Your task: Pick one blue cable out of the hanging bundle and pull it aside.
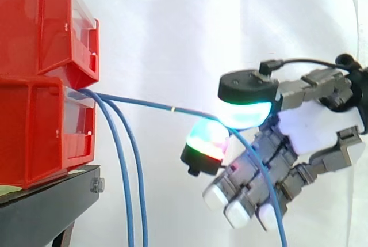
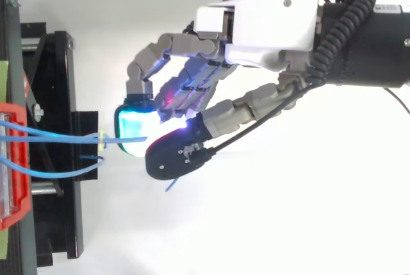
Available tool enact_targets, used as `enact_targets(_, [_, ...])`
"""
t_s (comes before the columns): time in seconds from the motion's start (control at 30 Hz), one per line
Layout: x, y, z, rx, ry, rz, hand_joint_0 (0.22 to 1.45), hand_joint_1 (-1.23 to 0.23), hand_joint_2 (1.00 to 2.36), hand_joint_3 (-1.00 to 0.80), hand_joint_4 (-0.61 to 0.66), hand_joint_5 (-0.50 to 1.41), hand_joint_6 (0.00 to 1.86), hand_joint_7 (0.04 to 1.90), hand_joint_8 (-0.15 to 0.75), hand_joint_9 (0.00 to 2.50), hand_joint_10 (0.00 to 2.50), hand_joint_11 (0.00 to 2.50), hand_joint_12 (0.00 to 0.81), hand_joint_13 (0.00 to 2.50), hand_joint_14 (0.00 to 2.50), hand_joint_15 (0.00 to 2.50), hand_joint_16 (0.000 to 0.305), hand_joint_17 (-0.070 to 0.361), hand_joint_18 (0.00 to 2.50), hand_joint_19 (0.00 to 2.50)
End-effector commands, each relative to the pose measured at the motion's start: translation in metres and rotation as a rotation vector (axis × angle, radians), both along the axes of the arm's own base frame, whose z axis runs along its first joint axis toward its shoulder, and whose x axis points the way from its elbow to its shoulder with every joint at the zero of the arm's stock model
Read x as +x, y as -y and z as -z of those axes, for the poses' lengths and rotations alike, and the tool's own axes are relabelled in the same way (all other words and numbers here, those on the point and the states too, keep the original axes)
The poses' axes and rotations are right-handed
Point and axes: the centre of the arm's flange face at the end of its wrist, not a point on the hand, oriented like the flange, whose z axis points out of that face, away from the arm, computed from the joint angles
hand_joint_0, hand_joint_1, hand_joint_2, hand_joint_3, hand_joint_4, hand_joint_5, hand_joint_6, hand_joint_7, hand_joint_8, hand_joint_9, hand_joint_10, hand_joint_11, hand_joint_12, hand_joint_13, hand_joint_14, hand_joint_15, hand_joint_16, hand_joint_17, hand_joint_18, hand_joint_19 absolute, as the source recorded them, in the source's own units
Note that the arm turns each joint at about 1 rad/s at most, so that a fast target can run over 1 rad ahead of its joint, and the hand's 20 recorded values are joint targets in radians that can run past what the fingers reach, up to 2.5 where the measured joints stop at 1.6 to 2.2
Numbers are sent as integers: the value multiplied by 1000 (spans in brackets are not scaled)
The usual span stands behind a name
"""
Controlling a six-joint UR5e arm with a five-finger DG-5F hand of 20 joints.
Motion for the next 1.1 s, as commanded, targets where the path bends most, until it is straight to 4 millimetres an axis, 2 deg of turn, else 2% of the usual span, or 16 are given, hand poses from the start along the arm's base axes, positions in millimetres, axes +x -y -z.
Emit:
enact_targets(0.0, [-2,-2,14,8,-1,0,510,-829,1227,-31,-171,-22,864,1071,268,802,4,119,353,801,11,323,64,145,748,391])
enact_targets(0.07, [-1,-2,15,15,13,2,496,-825,1285,-48,-173,-20,863,1070,273,822,5,132,357,812,11,327,65,146,756,395])
enact_targets(0.23, [0,-5,15,17,15,-1,485,-817,1327,-50,-171,-18,861,1076,271,845,4,134,355,822,13,339,66,148,763,392])
enact_targets(0.43, [-4,-8,29,17,3,-5,471,-810,1388,-63,-168,-15,858,1083,274,872,4,149,354,837,12,351,66,149,771,400])
enact_targets(0.57, [1,-9,38,35,68,-4,465,-807,1413,-65,-165,-14,856,1092,274,887,5,156,357,852,14,362,67,150,777,406])
enact_targets(1.07, [4,-11,37,35,93,-6,460,-803,1440,-74,-156,-12,856,1093,276,926,6,191,350,870,13,382,67,151,796,411])
